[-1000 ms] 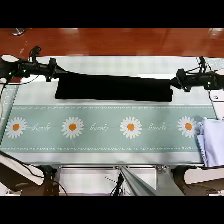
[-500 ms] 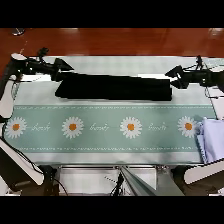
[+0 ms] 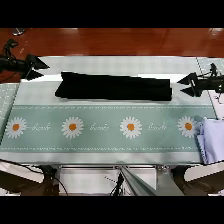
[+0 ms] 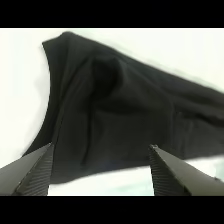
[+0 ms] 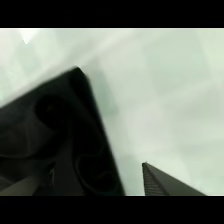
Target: Fold the shirts.
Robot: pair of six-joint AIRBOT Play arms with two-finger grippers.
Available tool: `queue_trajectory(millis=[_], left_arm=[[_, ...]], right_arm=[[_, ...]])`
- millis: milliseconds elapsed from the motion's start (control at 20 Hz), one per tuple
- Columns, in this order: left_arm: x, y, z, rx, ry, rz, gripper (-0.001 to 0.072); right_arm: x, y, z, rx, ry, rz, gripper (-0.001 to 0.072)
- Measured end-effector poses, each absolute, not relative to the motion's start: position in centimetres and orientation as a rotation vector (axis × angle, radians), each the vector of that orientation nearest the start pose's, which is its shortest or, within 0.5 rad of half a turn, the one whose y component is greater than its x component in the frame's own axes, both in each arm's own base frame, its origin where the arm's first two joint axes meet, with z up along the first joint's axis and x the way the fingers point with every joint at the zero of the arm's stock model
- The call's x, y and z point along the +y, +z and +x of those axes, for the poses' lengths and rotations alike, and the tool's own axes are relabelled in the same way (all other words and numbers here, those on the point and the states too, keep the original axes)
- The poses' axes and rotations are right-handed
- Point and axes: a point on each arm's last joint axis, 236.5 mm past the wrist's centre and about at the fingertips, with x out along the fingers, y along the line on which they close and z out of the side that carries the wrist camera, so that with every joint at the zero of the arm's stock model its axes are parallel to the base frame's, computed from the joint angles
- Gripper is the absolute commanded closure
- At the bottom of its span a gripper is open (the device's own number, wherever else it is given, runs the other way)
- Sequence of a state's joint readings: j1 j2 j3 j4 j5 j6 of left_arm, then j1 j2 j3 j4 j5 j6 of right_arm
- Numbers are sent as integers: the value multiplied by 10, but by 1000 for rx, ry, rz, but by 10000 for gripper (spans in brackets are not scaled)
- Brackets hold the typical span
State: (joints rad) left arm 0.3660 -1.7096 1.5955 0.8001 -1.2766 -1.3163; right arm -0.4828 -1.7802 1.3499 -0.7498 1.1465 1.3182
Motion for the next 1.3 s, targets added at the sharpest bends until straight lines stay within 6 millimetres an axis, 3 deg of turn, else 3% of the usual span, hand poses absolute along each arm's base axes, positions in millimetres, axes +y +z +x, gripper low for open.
queue_trajectory(millis=[200, 250, 300, 350, 400, 450, 500, 700, 900, 1050, 1300], left_arm=[[-15, 46, 482, 998, -343, -666, 5], [-26, 46, 479, 989, -360, -660, 5], [-38, 44, 473, 997, -384, -650, 6], [-50, 44, 469, 1006, -408, -643, 9], [-61, 44, 465, 1011, -433, -638, 120], [-72, 42, 461, 1025, -455, -629, 539], [-81, 42, 457, 1034, -477, -620, 673], [-128, 42, 439, 1084, -587, -574, 683], [-205, 41, 413, 1129, -735, -483, 684], [-273, 37, 393, 1124, -825, -398, 684], [-376, 18, 364, 1158, -925, -254, 684]], right_arm=[[-22, -89, 468, 1256, 200, 995, 95], [-8, -92, 470, 1266, 227, 1001, 153], [2, -94, 469, 1281, 249, 995, 442], [8, -99, 469, 1295, 257, 973, 684], [12, -99, 470, 1300, 267, 953, 689], [17, -89, 472, 1289, 294, 952, 690], [20, -77, 473, 1276, 318, 944, 690], [10, -15, 452, 1257, 347, 769, 690], [3, 59, 396, 1225, 302, 568, 690], [12, 108, 344, 1142, 255, 501, 690], [34, 161, 267, 1001, 198, 461, 690]])
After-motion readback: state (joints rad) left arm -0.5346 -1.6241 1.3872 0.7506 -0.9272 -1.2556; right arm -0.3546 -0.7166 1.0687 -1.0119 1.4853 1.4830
